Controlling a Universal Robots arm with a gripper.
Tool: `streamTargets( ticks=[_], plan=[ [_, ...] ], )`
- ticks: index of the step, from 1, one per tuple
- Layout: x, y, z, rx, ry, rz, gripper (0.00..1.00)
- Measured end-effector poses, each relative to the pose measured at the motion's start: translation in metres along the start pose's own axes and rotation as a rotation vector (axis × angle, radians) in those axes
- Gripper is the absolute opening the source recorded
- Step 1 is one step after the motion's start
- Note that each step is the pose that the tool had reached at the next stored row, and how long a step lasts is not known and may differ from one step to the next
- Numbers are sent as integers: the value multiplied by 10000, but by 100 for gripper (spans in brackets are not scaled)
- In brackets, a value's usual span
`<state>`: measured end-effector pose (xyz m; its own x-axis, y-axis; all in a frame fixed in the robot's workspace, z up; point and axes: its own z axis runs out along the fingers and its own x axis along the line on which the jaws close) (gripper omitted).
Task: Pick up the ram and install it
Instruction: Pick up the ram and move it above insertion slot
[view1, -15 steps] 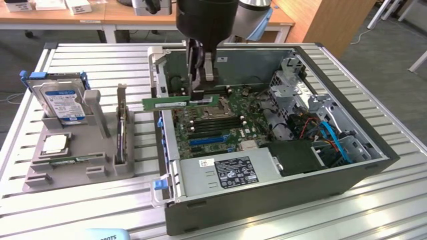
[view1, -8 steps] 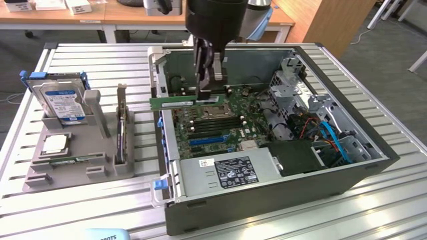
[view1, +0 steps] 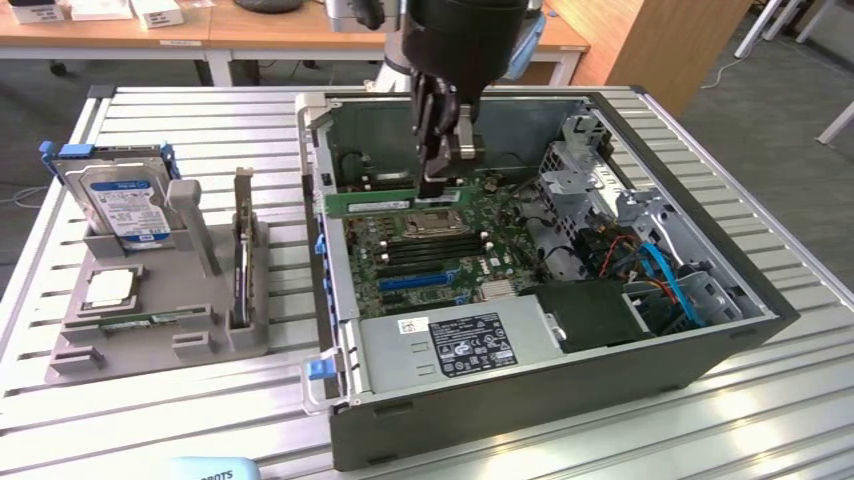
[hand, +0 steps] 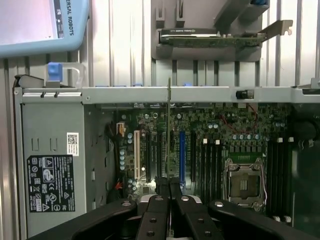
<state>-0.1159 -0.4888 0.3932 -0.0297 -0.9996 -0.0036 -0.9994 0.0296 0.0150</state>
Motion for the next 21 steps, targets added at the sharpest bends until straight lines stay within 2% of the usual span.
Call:
streamTargets(
  ticks=[21],
  plan=[
    [-18,-623,-10,0,0,-1,12]
  ],
)
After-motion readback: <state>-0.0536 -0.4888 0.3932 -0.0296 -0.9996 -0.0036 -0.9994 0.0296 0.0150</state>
